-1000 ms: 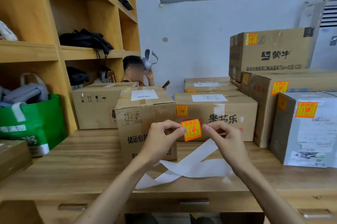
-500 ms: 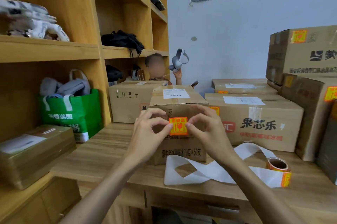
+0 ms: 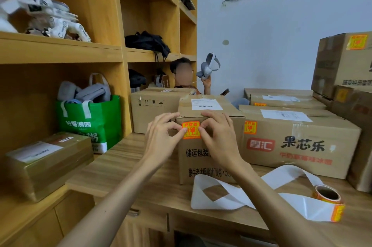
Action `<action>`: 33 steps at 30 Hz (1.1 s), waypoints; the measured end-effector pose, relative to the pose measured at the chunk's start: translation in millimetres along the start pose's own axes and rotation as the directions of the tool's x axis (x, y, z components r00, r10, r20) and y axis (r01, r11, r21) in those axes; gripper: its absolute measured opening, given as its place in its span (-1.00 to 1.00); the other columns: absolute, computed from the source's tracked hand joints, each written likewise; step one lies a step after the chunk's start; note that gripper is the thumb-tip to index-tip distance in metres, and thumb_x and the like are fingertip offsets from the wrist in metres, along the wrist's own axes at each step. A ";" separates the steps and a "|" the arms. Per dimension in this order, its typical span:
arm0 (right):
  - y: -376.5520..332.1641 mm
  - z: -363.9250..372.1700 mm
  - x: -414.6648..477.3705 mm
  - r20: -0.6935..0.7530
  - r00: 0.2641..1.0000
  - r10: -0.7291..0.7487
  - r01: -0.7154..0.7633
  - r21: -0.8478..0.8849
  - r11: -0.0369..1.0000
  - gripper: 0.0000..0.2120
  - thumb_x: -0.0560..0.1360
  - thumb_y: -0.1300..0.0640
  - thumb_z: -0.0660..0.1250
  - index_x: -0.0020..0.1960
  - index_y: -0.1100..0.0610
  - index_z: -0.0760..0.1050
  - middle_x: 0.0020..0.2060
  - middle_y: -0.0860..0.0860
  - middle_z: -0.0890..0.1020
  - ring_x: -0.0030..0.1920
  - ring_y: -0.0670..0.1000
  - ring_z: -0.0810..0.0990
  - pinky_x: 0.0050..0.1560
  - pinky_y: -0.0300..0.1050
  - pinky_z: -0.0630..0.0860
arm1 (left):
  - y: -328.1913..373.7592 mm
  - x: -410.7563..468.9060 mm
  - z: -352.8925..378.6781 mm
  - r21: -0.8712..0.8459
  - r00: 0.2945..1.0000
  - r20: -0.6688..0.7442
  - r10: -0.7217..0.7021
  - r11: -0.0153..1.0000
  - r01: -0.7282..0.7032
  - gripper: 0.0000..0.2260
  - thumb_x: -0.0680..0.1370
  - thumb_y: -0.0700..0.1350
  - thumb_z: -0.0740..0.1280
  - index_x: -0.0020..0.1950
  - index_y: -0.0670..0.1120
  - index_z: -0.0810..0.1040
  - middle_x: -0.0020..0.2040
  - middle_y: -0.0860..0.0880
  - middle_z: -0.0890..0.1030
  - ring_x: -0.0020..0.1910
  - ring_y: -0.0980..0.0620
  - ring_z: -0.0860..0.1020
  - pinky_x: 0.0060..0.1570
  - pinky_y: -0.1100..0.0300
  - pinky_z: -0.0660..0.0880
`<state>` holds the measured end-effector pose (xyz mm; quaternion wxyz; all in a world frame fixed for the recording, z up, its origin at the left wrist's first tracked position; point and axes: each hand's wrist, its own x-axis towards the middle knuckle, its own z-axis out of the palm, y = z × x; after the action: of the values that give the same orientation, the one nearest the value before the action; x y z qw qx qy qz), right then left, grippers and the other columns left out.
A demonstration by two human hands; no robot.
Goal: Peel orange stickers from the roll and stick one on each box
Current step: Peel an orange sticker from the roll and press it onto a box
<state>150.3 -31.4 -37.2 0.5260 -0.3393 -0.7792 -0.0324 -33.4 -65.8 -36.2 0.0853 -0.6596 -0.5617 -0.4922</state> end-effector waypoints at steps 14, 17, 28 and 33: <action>5.5 19.0 -4.5 -0.115 0.993 0.008 -0.010 -0.019 1.000 -0.94 0.50 0.15 0.44 -0.14 0.08 0.57 0.19 -0.02 0.57 0.30 0.01 0.41 0.42 0.17 0.25 | -5.4 0.1 5.4 0.039 0.998 -0.049 0.030 0.999 -0.028 -0.88 0.51 0.04 0.49 -0.12 0.02 0.75 0.26 0.18 0.60 0.20 0.11 0.39 0.15 0.03 0.39; 6.2 19.2 -5.5 -0.132 0.991 0.003 -0.006 -0.018 1.000 -0.93 0.49 0.17 0.44 -0.14 0.08 0.57 0.18 0.00 0.58 0.30 -0.01 0.41 0.42 0.19 0.25 | -4.3 1.4 6.0 0.070 0.997 -0.054 0.047 0.997 -0.043 -0.89 0.51 0.03 0.49 -0.15 0.02 0.73 0.25 0.16 0.61 0.19 0.09 0.41 0.11 0.08 0.35; 4.0 22.2 -4.7 -0.171 0.985 -0.023 0.009 -0.082 0.997 -0.91 0.47 0.19 0.45 -0.16 0.11 0.55 0.14 0.03 0.59 0.28 -0.03 0.40 0.42 0.20 0.28 | 0.3 3.7 6.5 0.260 0.988 -0.053 0.144 0.957 -0.125 -0.85 0.51 0.00 0.47 -0.22 -0.01 0.63 0.18 0.07 0.59 0.15 0.03 0.42 0.00 0.16 0.22; 3.2 23.2 -3.4 -0.169 0.985 -0.029 0.007 -0.130 0.991 -0.91 0.47 0.17 0.45 -0.16 0.11 0.55 0.13 0.03 0.59 0.25 0.00 0.43 0.40 0.19 0.30 | 3.4 2.1 5.1 0.383 0.972 -0.075 0.223 0.906 -0.179 -0.81 0.51 0.02 0.47 -0.23 -0.03 0.59 0.04 0.01 0.55 0.08 -0.02 0.45 -0.02 0.08 0.33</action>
<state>134.3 -21.2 -51.4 0.5675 -0.3614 -0.7306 -0.1165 -28.0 -62.2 -35.7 0.2923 -0.6558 -0.5680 -0.4024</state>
